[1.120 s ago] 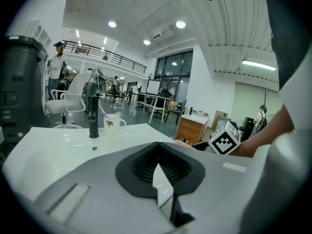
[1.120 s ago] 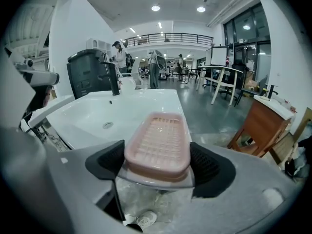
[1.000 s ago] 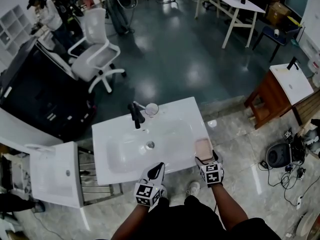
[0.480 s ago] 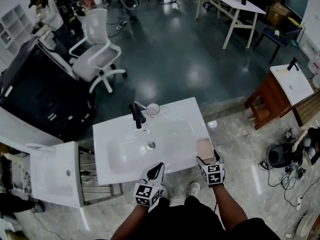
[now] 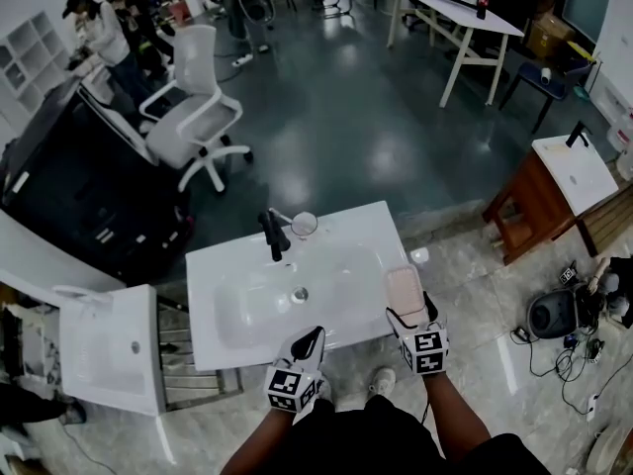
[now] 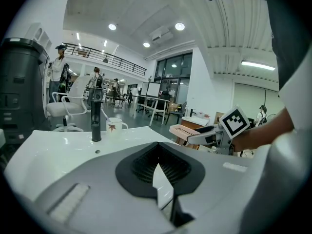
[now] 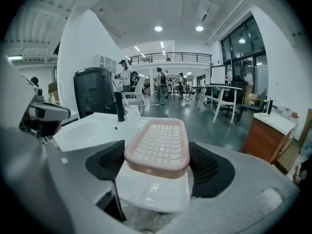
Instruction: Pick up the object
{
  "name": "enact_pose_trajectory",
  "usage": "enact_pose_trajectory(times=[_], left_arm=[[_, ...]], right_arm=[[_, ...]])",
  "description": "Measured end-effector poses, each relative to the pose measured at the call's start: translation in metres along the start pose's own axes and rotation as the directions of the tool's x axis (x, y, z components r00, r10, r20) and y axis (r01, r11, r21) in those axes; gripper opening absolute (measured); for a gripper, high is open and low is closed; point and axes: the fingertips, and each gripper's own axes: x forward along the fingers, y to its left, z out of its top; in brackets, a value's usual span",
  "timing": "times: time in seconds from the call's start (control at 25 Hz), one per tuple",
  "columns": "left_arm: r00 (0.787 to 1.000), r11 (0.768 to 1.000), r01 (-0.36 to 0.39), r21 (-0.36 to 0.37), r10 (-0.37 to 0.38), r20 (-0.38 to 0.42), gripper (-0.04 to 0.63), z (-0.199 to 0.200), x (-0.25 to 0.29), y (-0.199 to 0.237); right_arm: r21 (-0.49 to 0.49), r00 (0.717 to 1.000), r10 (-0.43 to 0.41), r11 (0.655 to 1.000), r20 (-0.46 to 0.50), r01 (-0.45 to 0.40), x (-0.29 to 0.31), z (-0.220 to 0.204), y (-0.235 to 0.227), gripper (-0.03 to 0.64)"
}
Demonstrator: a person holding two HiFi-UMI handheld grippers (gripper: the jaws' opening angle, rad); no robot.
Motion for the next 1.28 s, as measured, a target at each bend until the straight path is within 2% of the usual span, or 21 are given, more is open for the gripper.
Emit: enact_pose_trajectory(times=[0.2,0.4,0.56,0.72,0.96,1.12,1.28], left_arm=[[1.000,1.000,-0.008,-0.007,0.008,0.010,0.018,0.003,-0.002,0.003],[1.000,1.000,0.002,-0.005,-0.002,0.006,0.018,0.010,-0.004,0.002],[0.998,1.000,-0.006,0.009,0.005,0.058,0.018,0.020,-0.004,0.009],[0.998,1.000,0.001,-0.012,-0.001,0.057,0.018,0.030,-0.006,0.011],[0.995,0.999,0.025,-0.019,-0.023,0.099,0.018,0.039,-0.008,0.012],[0.990,0.999,0.044,-0.019,-0.041,0.138,0.018,0.047,-0.007,0.011],[0.986,0.999,0.034,0.001,-0.033,0.166,0.018,0.054,-0.008,0.014]], right_arm=[[-0.030,0.994,0.010,1.000,0.108,-0.006,-0.017,0.051,0.009,0.413],[-0.041,0.975,0.014,0.999,0.220,-0.005,-0.038,0.104,0.018,0.413],[-0.045,0.961,0.036,0.999,0.275,-0.025,-0.052,0.135,0.026,0.413],[-0.056,0.945,0.066,0.997,0.321,-0.051,-0.065,0.161,0.038,0.413],[-0.088,0.942,0.069,0.995,0.329,-0.042,-0.070,0.173,0.046,0.413],[-0.075,0.943,0.054,0.997,0.328,-0.031,-0.068,0.171,0.044,0.413],[-0.076,0.947,0.039,0.997,0.319,-0.015,-0.066,0.168,0.042,0.413]])
